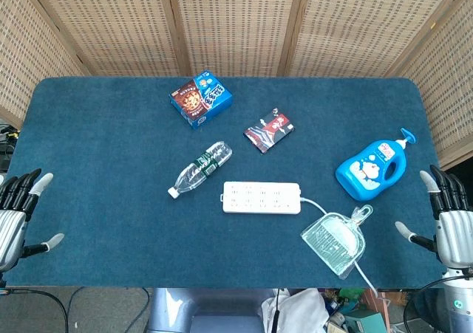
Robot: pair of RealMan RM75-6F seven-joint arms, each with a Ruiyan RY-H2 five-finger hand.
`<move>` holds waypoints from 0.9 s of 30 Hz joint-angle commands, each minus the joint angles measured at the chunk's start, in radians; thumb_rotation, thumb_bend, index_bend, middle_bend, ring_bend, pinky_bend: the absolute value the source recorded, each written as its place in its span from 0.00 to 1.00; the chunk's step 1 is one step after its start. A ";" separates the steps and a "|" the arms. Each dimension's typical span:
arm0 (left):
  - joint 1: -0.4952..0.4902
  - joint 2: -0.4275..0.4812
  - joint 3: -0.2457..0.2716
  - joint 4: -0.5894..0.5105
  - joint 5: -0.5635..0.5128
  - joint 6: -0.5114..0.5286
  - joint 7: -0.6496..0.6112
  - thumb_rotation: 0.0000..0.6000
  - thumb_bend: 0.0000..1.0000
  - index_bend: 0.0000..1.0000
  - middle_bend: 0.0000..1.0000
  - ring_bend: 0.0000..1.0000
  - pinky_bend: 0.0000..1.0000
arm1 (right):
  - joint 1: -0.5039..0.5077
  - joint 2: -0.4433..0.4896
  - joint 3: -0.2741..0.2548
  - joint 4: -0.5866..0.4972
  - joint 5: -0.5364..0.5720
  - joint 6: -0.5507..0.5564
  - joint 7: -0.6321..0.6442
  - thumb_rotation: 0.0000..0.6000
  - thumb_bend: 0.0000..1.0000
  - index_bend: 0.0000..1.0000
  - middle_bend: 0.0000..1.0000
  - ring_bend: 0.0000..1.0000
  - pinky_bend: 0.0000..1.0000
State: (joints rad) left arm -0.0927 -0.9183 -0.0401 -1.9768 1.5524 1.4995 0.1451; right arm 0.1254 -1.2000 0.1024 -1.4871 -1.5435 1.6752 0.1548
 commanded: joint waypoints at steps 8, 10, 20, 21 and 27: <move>0.004 0.004 0.001 -0.003 -0.001 0.006 -0.011 1.00 0.00 0.00 0.00 0.00 0.00 | 0.006 -0.032 0.004 0.055 -0.050 0.018 0.057 1.00 0.00 0.00 0.00 0.00 0.00; 0.002 0.004 0.001 -0.001 -0.003 0.001 -0.018 1.00 0.00 0.00 0.00 0.00 0.00 | 0.010 -0.042 0.006 0.071 -0.064 0.026 0.076 1.00 0.00 0.00 0.09 0.04 0.07; -0.008 0.007 -0.007 0.002 -0.029 -0.016 -0.017 1.00 0.00 0.00 0.00 0.00 0.00 | 0.214 0.070 0.021 -0.074 -0.147 -0.254 0.092 1.00 0.46 0.00 0.94 0.96 1.00; -0.008 0.007 -0.007 0.002 -0.029 -0.016 -0.016 1.00 0.00 0.00 0.00 0.00 0.00 | 0.249 0.087 0.021 -0.106 -0.133 -0.325 0.094 1.00 0.55 0.01 0.96 0.98 1.00; -0.011 0.002 -0.011 0.002 -0.046 -0.021 -0.004 1.00 0.00 0.00 0.00 0.00 0.00 | 0.372 0.063 0.020 -0.168 -0.038 -0.598 -0.012 1.00 0.74 0.24 1.00 1.00 1.00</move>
State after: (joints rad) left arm -0.1023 -0.9149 -0.0498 -1.9749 1.5095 1.4803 0.1387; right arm 0.3967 -1.1455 0.1245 -1.5852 -1.6391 1.2377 0.2079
